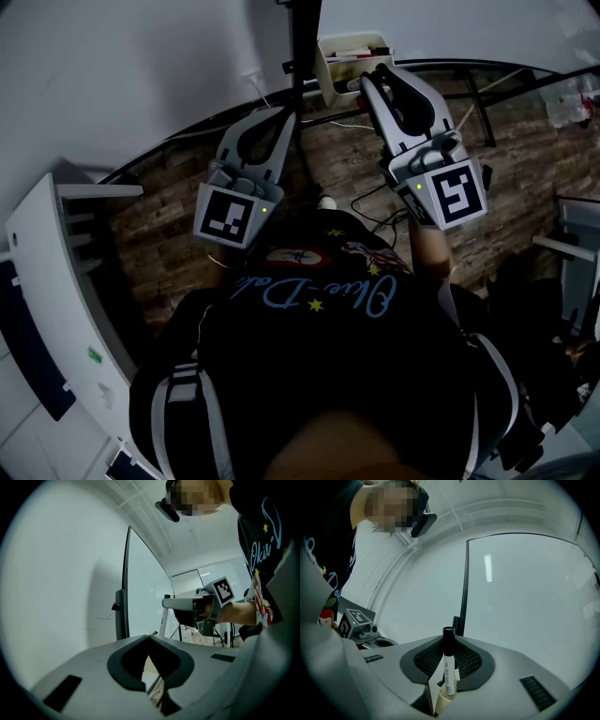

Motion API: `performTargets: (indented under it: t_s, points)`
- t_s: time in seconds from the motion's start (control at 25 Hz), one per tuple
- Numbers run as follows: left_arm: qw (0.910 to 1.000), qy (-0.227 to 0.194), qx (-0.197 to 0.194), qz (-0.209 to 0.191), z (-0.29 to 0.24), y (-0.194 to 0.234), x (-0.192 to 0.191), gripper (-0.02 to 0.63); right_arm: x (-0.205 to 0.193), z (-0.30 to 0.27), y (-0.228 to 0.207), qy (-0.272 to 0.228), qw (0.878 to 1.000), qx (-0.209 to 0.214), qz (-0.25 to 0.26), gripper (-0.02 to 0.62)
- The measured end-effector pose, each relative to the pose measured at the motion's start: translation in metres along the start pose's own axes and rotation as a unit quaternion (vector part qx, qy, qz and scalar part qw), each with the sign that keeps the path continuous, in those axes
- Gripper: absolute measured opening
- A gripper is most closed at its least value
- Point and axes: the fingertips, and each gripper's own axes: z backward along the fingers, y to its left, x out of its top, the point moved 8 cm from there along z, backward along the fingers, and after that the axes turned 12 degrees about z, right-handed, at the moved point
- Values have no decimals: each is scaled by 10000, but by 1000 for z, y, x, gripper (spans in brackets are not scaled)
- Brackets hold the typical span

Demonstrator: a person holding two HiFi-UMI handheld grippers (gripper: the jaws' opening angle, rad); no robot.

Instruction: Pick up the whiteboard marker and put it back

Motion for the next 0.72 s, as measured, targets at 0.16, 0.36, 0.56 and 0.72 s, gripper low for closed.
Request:
performTargets:
  t_s: [0.16,0.36,0.56,0.72]
  points:
    - [10000,0,-7,-21,0,1,1,-12,1,2,0,-7,10000,-32,-17,64]
    - [10000,-20,-22,-50,-1,2,3,-12,0,7,-1,237,9995,-111,183,64]
    - [9999,-16,-84,-60,-2,1,3,-12,1,8,1,274,9994,-134,177,64]
    - [9999,-24,-124,-93,-3,2,5,-12,3,9,1,268,9994,-152,168,64]
